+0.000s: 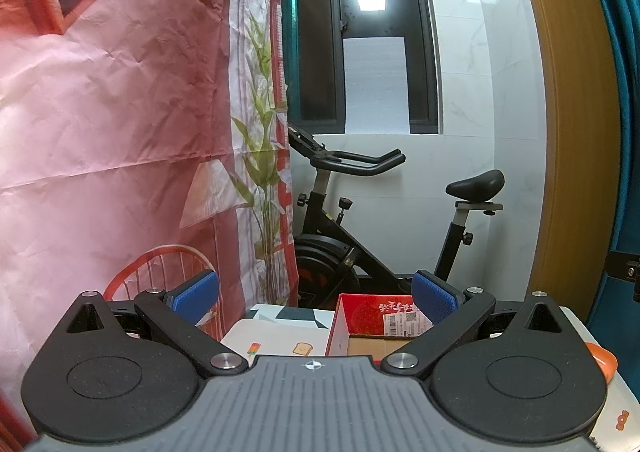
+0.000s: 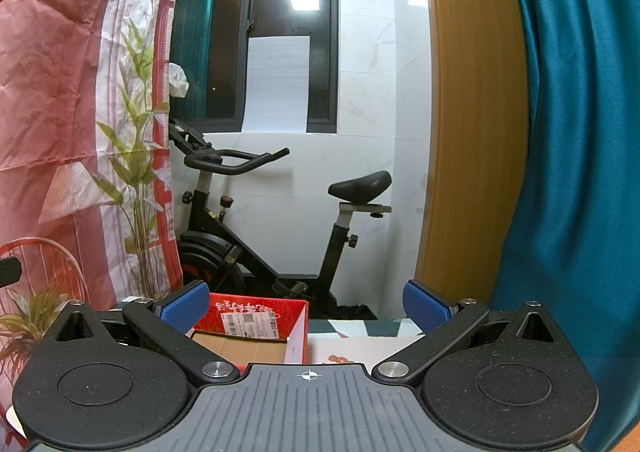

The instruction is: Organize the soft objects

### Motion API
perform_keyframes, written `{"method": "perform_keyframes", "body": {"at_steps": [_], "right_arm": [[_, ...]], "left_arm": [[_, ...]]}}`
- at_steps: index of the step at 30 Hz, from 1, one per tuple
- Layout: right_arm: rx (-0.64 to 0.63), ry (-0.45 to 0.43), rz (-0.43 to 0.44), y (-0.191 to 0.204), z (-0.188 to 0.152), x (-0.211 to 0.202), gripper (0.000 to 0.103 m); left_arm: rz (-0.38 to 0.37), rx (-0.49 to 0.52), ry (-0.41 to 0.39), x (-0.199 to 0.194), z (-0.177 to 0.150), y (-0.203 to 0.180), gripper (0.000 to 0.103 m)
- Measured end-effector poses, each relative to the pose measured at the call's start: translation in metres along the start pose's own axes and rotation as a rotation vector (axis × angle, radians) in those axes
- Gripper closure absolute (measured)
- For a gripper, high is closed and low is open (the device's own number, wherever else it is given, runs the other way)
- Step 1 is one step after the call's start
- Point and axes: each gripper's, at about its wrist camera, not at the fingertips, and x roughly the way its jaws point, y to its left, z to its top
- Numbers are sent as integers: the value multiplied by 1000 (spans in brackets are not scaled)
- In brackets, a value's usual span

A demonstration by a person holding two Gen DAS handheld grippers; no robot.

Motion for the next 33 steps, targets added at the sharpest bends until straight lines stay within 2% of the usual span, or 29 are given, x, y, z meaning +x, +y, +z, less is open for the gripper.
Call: {"method": "perform_keyframes", "body": {"at_steps": [33], "right_arm": [[-1,0,0,-1,1,-4,0]], "left_arm": [[3,1,-1,0,-1,-2,0]]}}
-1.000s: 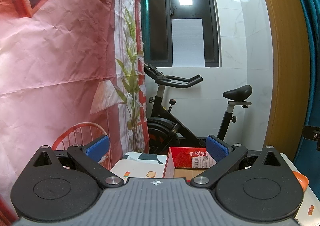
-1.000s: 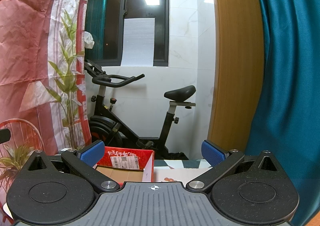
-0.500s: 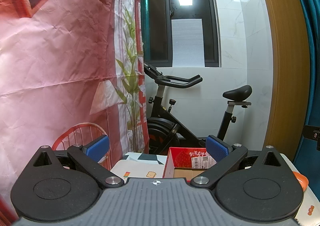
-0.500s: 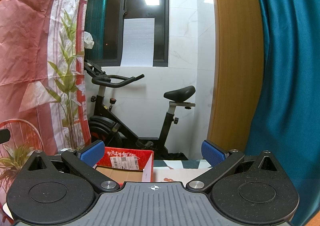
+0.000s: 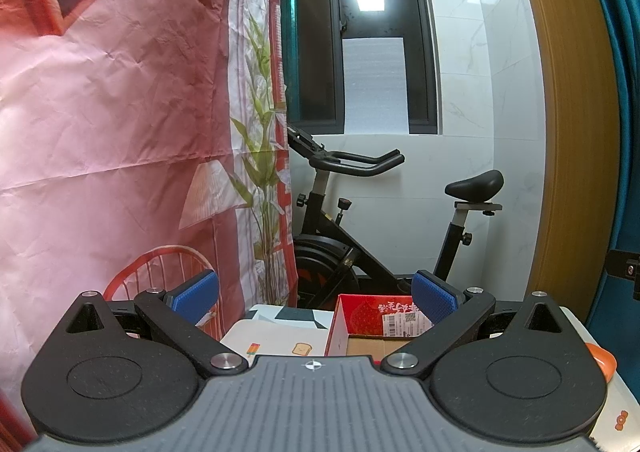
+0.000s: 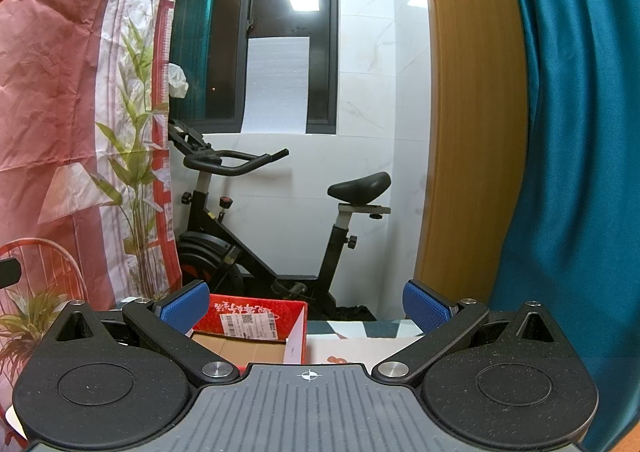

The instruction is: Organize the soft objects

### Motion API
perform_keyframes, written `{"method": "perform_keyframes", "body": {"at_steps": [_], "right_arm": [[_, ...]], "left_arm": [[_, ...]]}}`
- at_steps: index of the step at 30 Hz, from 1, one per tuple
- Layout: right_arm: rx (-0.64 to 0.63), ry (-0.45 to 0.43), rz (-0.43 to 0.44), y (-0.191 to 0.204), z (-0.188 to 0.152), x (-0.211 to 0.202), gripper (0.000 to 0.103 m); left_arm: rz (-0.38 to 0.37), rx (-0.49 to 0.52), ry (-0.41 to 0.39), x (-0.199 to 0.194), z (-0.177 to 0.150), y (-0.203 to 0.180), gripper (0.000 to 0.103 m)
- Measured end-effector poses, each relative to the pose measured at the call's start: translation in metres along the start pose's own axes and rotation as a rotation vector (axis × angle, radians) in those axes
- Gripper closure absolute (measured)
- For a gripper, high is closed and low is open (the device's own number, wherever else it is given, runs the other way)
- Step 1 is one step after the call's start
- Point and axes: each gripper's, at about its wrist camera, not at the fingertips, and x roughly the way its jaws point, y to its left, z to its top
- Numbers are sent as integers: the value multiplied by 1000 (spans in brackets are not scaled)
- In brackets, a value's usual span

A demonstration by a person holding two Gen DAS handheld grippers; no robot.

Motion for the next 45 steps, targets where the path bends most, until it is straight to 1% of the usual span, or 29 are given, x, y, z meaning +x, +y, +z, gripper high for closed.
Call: {"method": "perform_keyframes", "body": {"at_steps": [16,18,21,22,25,28,31,33,34,37,39,40,42,44,45], "right_arm": [[1,5,8,2,-3,6,0],[3,2,9,2,-4,6,0],[20,-13,30,0,-3,3,0],[46,-22,55,-2,-4,3,0],[105,-22,92,-11,-10,11,0],[142,15,105,-20,-25,31,0],[168,-19,118,-23,-45,49,0],[182,-11,106,-24,-60,65,0],[181,0,99,-22,-66,72,0],[175,70,87,-20,-91,100,0],[167,113,85,-17,-105,114,0],[164,135,87,-14,-112,121,0],[161,176,109,-11,-125,134,0],[158,205,120,-8,-133,144,0],[149,213,118,-6,-137,148,0]], "left_arm": [[-6,3,6,2,-1,0,0],[-14,7,-3,1,-2,0,0],[-22,29,-10,2,-4,-2,0],[-21,40,-11,4,-5,-3,0],[-24,62,-6,11,-11,-5,0],[-41,69,22,27,-18,-4,0],[-47,93,58,47,-29,-6,0],[-48,104,89,62,-37,-6,0],[-47,103,112,71,-43,-5,0],[-56,81,186,97,-60,0,0],[-60,60,214,113,-71,5,0],[-60,47,222,118,-76,7,0],[-61,6,209,128,-87,14,0],[-27,-25,186,135,-95,18,0],[11,-37,182,139,-101,18,0]]}}
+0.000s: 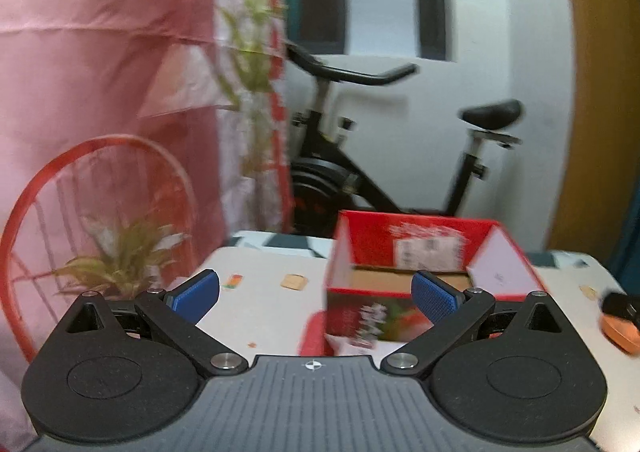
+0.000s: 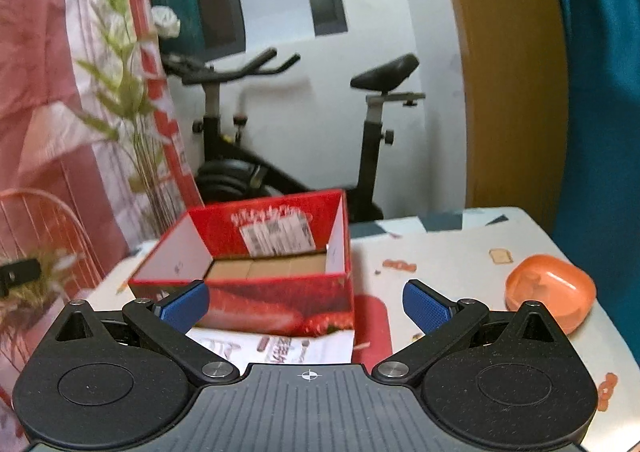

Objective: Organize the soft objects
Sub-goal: 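Move both tools down toward the white mask bag beside the red box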

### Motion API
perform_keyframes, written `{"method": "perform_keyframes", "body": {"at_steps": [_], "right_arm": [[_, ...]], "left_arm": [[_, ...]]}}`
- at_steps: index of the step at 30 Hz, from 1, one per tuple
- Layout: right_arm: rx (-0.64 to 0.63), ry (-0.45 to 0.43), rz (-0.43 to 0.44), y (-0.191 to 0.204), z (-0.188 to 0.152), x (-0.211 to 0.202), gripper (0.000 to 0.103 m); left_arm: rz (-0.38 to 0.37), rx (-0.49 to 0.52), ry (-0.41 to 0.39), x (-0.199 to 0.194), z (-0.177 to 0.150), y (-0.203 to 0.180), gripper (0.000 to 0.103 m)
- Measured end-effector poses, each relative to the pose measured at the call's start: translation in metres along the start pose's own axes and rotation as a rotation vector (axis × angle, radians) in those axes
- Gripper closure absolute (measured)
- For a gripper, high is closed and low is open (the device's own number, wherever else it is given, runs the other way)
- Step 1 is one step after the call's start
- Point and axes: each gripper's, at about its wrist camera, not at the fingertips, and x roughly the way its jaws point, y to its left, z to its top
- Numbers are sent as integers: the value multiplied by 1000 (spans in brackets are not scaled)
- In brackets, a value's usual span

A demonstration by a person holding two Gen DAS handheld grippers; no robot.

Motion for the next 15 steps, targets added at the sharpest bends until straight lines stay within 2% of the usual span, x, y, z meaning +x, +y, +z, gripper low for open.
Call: {"method": "perform_keyframes", "body": {"at_steps": [2,6,10,12,13,15], "right_arm": [[-22,5,-16,2,-5,7,0],[-4,44,-27,-2,-13,26,0],[30,103,-23,-13,-26,43,0],[26,122,-34,-13,-33,51,0],[22,131,-34,-16,-36,55,0],[10,148,-28,-16,-41,60,0]], "left_arm": [[41,-4,23,13,-6,2,0],[59,33,156,40,-19,3,0],[82,48,192,53,-36,10,0],[45,38,221,59,-40,16,0],[-21,2,241,62,-41,23,0],[-49,-39,274,71,-43,29,0]]}}
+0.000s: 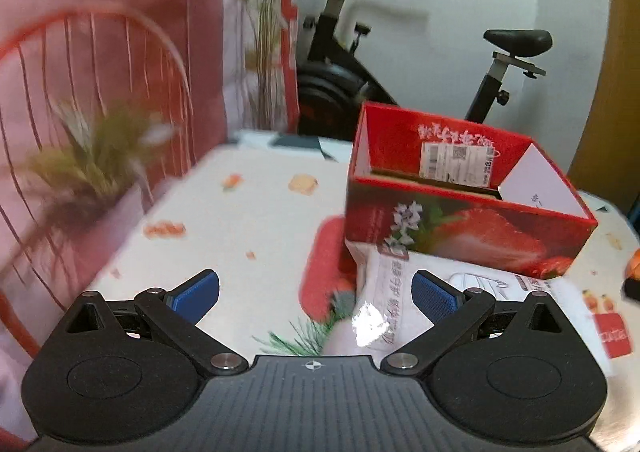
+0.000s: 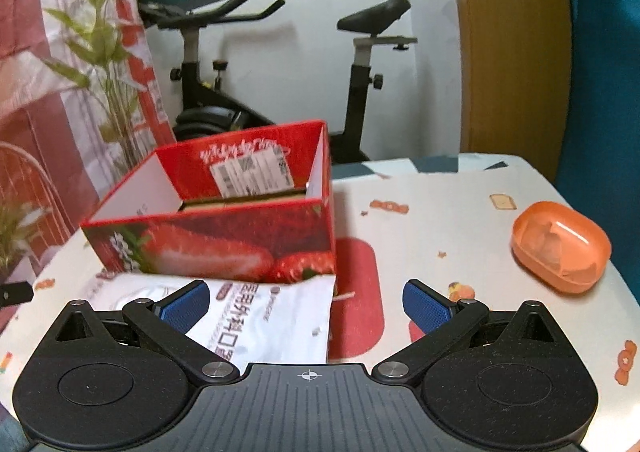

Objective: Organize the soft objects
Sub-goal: 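Move both tools down toward the white mask bag beside the red box, then close the left tool on the white mask bag while the right tool grips its other end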

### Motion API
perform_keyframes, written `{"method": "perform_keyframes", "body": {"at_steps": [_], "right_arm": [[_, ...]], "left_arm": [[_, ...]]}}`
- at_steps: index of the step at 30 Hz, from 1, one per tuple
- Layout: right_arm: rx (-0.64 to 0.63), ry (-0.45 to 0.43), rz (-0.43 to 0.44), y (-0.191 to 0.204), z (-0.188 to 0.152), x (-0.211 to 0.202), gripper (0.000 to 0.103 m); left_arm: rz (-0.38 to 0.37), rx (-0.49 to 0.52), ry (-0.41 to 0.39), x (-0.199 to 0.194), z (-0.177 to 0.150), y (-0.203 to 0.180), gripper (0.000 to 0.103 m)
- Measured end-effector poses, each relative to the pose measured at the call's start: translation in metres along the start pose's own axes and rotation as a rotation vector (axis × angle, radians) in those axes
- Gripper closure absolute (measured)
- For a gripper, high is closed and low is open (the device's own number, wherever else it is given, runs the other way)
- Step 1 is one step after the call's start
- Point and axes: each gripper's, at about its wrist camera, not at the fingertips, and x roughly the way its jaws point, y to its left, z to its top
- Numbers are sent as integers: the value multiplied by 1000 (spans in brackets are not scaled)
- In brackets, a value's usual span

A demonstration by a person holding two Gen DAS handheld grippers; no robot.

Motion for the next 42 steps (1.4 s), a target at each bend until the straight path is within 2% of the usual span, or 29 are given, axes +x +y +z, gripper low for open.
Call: {"method": "perform_keyframes", "body": {"at_steps": [5,9,13,19,23,26,29,34,37,39,42], "right_arm": [[-11,45,35,1,-8,15,0],[-1,83,56,0,-12,27,2],[7,118,83,-2,-14,39,5],[12,144,110,-4,-13,51,5],[18,171,133,-5,-13,59,10],[26,194,148,-5,-13,65,15],[39,206,162,-6,-14,70,15],[65,239,176,-10,-17,78,15],[83,253,198,-12,-18,83,16],[92,262,216,-12,-18,86,19],[106,272,256,-11,-16,89,23]], "left_arm": [[71,91,9,13,-3,-7,0],[28,100,27,23,-5,-14,0],[32,115,55,32,-7,-16,0],[-26,116,97,44,-5,-22,1],[-111,99,119,52,4,-22,9],[-183,62,143,60,11,-17,11],[-203,46,154,67,13,-17,13],[-216,17,187,83,6,-18,22],[-231,51,193,88,1,-23,34],[-252,94,195,90,0,-26,46],[-284,96,197,90,0,-29,52]]}}
